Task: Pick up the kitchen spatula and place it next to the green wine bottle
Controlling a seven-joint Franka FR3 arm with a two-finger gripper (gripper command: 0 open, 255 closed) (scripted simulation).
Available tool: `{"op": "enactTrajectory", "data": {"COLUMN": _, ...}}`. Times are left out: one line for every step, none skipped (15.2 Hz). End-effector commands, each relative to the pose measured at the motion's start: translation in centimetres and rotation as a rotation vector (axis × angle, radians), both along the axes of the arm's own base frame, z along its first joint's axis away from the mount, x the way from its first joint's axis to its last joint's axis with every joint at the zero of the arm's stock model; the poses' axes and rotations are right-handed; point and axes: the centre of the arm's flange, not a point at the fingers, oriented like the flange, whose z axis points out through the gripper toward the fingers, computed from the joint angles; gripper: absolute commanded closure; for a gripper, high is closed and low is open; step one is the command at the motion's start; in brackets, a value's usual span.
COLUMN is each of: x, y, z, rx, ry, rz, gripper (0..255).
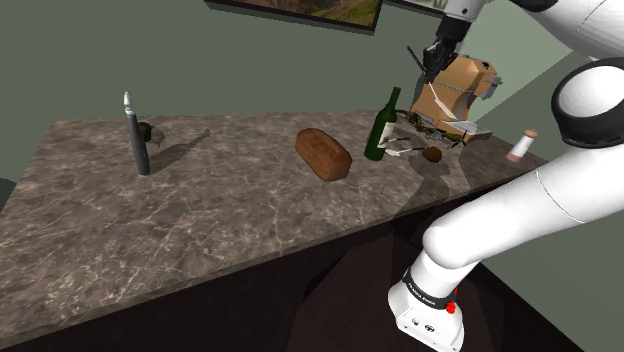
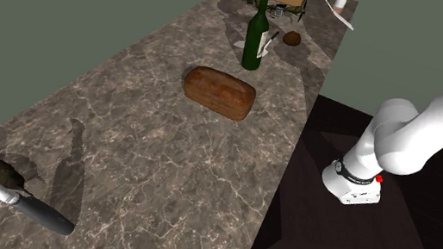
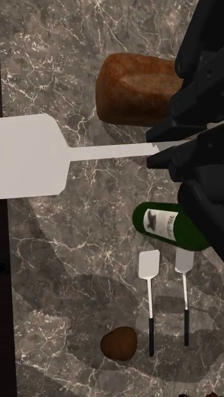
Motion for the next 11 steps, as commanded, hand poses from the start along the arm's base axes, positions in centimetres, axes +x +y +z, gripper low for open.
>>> {"op": "enactTrajectory", "data": {"x": -1.9, "y": -2.0, "z": -0.1, "rx": 0.0, "ry": 0.0, "rz": 0.002, "gripper": 255}}
{"op": "enactTrajectory", "data": {"x": -2.7, "y": -3.1, "z": -0.1, "rx": 0.0, "ry": 0.0, "rz": 0.002, "gripper": 255}}
{"op": "enactTrajectory", "data": {"x": -3.5, "y": -4.2, "z": -0.1, "rx": 0.0, "ry": 0.0, "rz": 0.002, "gripper": 255}}
{"op": "enactTrajectory", "data": {"x": -4.3, "y": -5.2, "z": -0.1, "rx": 0.0, "ry": 0.0, "rz": 0.002, "gripper": 255}}
{"op": "enactTrajectory", "data": {"x": -5.1, "y": -6.3, "z": -0.1, "rx": 0.0, "ry": 0.0, "rz": 0.002, "gripper": 255}}
{"op": "enactTrajectory", "data": {"x": -5.9, "y": -7.3, "z": -0.1, "rx": 0.0, "ry": 0.0, "rz": 0.002, "gripper": 255}}
{"op": "enactTrajectory", "data": {"x": -6.7, "y": -8.4, "z": -0.1, "rx": 0.0, "ry": 0.0, "rz": 0.002, "gripper": 255}}
{"op": "enactTrajectory", "data": {"x": -7.4, "y": -9.4, "z": -0.1, "rx": 0.0, "ry": 0.0, "rz": 0.002, "gripper": 255}}
{"op": "enactTrajectory", "data": {"x": -8.2, "y": -10.5, "z": -0.1, "rx": 0.0, "ry": 0.0, "rz": 0.002, "gripper": 255}}
{"op": "enactTrajectory", "data": {"x": -9.0, "y": -11.6, "z": -0.1, "rx": 0.0, "ry": 0.0, "rz": 0.002, "gripper": 255}}
{"op": "enactTrajectory", "data": {"x": -10.5, "y": -13.5, "z": -0.1, "rx": 0.0, "ry": 0.0, "rz": 0.002, "gripper": 255}}
